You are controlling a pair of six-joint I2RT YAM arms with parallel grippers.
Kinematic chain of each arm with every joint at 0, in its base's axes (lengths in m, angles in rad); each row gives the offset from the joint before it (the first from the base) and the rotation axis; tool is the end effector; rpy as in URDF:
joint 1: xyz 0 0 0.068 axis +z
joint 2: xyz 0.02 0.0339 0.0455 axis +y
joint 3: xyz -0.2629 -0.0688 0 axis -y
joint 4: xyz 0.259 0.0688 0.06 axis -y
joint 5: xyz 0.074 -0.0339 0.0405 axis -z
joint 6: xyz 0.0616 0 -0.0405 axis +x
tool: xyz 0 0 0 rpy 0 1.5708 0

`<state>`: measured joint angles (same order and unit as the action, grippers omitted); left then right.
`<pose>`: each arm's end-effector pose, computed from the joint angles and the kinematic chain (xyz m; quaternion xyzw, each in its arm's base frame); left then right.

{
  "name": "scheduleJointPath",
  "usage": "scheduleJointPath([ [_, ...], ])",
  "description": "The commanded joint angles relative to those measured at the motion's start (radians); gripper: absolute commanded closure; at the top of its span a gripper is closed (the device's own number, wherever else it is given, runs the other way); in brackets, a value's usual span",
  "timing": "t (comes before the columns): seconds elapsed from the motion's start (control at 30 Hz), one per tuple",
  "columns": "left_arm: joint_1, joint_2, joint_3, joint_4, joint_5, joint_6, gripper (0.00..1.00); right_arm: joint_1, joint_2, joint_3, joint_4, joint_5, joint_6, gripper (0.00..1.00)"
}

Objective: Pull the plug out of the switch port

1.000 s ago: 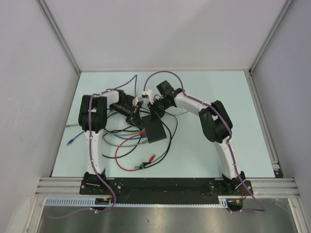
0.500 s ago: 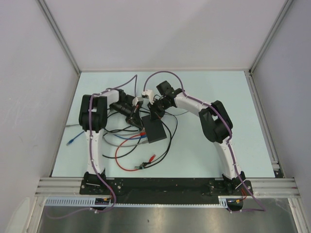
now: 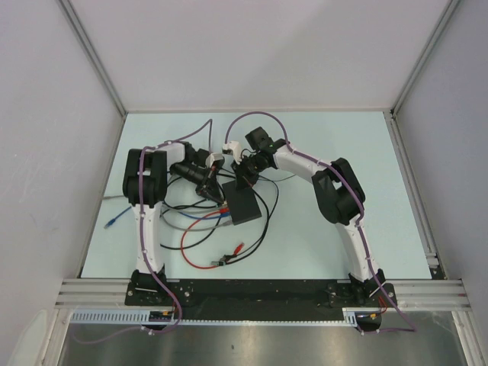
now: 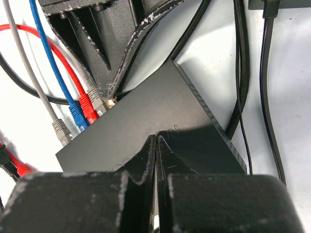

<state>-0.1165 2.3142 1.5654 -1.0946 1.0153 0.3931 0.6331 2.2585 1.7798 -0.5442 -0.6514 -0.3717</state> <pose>0.3910 -0.0985 0.0721 -0.1543 -0.8545 0.4934 0.0512 0.3878 0.3309 0.1456 -0.5151 0.7577 0.3388 0.2140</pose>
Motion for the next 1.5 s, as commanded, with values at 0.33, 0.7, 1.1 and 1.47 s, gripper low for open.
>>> scheduleJointPath([
  [0.33, -0.005, -0.013, 0.041, -0.013, -0.126, 0.058, 1.00, -0.004, 0.050, -0.053, -0.102, 0.148, -0.036, 1.00],
  [0.7, 0.037, -0.165, 0.077, 0.007, -0.195, 0.090, 0.97, -0.007, 0.050, -0.049, -0.105, 0.145, -0.036, 1.00],
  [1.1, 0.023, -0.355, -0.030, 0.028, -0.533, 0.250, 0.46, -0.010, 0.062, -0.026, -0.102, 0.138, -0.032, 1.00],
  [1.47, -0.003, -0.332, -0.148, 0.094, -0.595, 0.286, 0.40, -0.032, 0.052, -0.037, -0.111, 0.125, -0.030, 1.00],
])
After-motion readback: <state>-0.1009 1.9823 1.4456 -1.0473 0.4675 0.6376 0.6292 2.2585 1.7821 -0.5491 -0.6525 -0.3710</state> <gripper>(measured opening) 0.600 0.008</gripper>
